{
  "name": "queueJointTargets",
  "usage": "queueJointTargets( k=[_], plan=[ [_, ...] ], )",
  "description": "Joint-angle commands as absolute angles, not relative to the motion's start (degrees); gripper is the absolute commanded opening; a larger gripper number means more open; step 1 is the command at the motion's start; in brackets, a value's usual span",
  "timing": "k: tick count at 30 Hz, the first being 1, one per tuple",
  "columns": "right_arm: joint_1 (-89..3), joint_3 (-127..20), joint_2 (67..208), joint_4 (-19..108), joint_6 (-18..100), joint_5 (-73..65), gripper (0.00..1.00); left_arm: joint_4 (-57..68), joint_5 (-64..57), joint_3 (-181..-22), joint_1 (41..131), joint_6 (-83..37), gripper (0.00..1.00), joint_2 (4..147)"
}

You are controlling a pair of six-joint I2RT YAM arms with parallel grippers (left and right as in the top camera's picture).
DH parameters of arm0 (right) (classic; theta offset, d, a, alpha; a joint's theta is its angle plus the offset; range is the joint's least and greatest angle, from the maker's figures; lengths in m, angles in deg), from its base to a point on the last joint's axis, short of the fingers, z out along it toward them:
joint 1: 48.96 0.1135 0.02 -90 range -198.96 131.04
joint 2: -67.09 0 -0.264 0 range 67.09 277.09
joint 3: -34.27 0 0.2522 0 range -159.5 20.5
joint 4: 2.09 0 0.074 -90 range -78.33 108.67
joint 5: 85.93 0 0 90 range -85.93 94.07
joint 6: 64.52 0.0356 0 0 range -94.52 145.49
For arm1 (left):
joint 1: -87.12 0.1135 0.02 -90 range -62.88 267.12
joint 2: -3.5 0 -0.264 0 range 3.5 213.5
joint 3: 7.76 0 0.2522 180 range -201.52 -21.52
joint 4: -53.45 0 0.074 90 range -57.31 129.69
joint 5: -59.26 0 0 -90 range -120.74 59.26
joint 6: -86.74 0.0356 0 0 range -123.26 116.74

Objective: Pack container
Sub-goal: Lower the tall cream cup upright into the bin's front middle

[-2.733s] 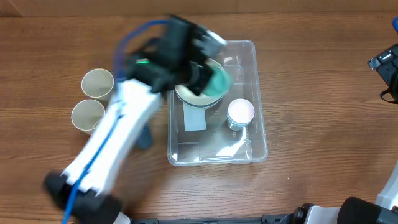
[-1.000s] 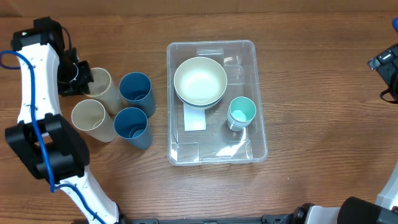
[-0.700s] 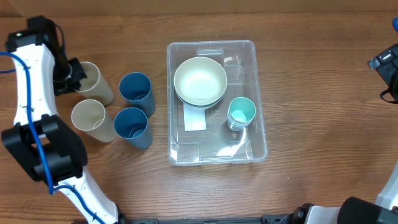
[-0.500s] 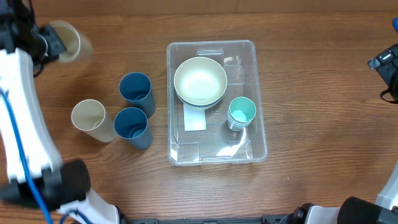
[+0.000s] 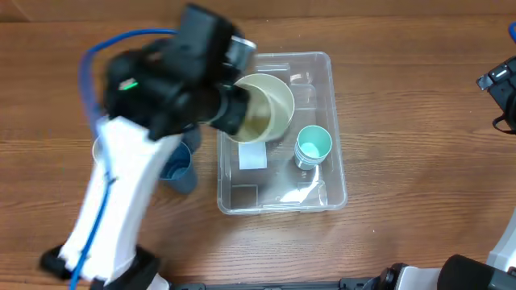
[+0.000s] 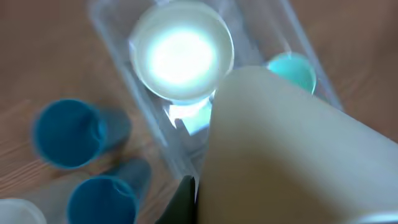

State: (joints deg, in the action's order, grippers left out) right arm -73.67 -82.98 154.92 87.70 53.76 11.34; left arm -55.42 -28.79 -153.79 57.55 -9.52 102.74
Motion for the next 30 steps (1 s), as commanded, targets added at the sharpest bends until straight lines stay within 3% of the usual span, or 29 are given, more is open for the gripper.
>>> queueJointTargets(
  k=[1,14,20,30],
  plan=[
    [-73.56,-83.2,154.88,87.42,53.82,11.29,1.0,-55.2,-29.51,-151.3,51.89,-5.3,0.04,108.53],
    [-73.56,-83.2,154.88,87.44,53.82,11.29,1.0,-56.34,-29.0,-150.99,49.45,-3.4,0.04,124.4],
    [-73.56,-83.2,154.88,87.42,53.82,11.31,1.0,-55.9,-28.28,-151.91,49.18,-3.42,0.04,123.74],
    [-73.56,-83.2,154.88,87.44,53.82,11.31,1.0,-57.13,-30.88,-157.55,49.38,-4.56,0.04,110.19]
  ],
)
